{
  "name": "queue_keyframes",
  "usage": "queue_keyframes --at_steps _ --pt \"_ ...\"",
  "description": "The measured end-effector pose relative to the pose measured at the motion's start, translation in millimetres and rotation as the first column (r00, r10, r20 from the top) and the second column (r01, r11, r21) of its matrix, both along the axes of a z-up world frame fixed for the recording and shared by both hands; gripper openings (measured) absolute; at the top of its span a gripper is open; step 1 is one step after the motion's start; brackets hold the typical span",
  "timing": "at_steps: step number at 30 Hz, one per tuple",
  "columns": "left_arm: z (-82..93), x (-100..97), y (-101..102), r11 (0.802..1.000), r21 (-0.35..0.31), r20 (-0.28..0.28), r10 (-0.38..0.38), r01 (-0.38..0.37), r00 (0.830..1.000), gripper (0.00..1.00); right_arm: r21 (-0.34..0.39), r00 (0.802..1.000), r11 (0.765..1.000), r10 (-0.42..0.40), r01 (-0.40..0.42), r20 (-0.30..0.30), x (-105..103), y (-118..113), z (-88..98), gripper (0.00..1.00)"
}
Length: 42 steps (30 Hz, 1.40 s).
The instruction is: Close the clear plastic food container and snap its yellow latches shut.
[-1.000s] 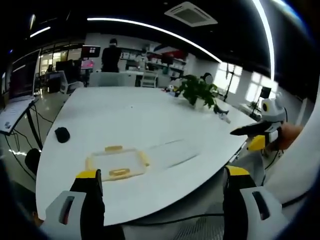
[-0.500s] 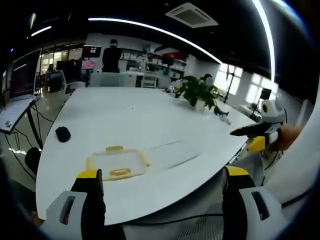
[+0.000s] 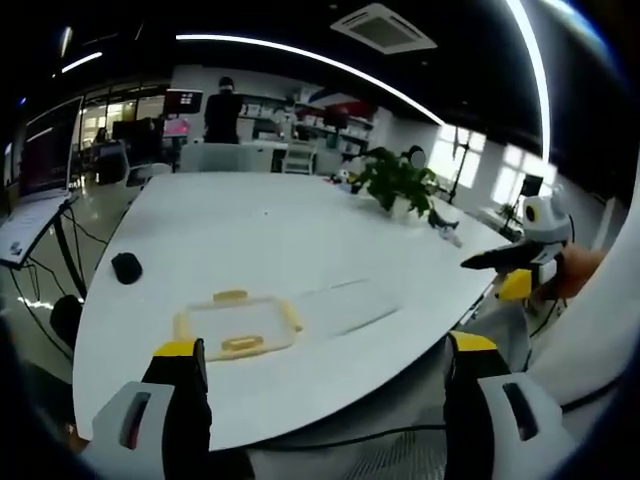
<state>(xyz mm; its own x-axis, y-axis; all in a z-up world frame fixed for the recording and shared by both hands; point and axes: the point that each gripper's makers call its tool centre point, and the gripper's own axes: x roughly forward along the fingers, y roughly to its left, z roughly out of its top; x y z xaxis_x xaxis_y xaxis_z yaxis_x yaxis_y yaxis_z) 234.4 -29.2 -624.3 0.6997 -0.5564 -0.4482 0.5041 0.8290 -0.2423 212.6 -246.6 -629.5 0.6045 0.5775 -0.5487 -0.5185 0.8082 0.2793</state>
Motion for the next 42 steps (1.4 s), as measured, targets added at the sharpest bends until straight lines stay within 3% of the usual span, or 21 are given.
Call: queue_keyframes --at_steps 11,14,19,23,26,31,33,38,40,42 --pt "-0.8 1.7 -1 1.0 -0.001 0.007 -0.019 0.019 1.0 0.96 -0.025 1.0 1.0 0.012 -0.011 0.01 -1 -1 -2.8 0.93" --pt "-0.5 1.5 -1 0.999 -0.013 -0.001 -0.042 0.042 0.999 0.89 -0.041 0.999 0.999 0.03 -0.029 0.029 1 1 -1.1 0.91" --pt "-2.2 1.8 4 0.997 0.034 0.012 -0.076 0.076 0.997 0.87 -0.054 0.995 0.997 0.063 -0.058 0.079 9 6 4.3 0.83" --pt "-0.2 5.6 9 0.992 0.075 0.035 -0.101 0.098 0.994 0.86 -0.083 0.989 0.993 0.097 -0.088 0.107 15 14 7.9 0.82" --pt "0.1 7.3 12 0.99 0.087 0.041 -0.115 0.111 0.993 0.84 -0.098 0.987 0.989 0.118 -0.107 0.112 19 18 9.1 0.73" --pt "1.8 10.0 17 0.986 0.095 0.051 -0.143 0.138 0.988 0.83 -0.097 0.983 0.986 0.144 -0.133 0.117 25 25 10.2 0.75" --pt "3.6 8.0 14 0.984 0.066 0.05 -0.169 0.165 0.984 0.83 -0.111 0.98 0.983 0.161 -0.147 0.121 26 27 9.3 0.75" --pt "0.6 9.3 18 0.969 0.106 0.062 -0.23 0.223 0.971 0.8 -0.116 0.967 0.971 0.223 -0.209 0.125 34 39 11.8 0.78" --pt "-0.1 11.2 20 0.964 0.106 0.061 -0.252 0.245 0.966 0.79 -0.135 0.949 0.96 0.266 -0.245 0.169 41 47 18.1 0.78" --pt "-1.6 10.1 20 0.952 0.11 0.057 -0.291 0.284 0.955 0.79 -0.152 0.94 0.95 0.296 -0.272 0.171 45 52 18.7 0.78"
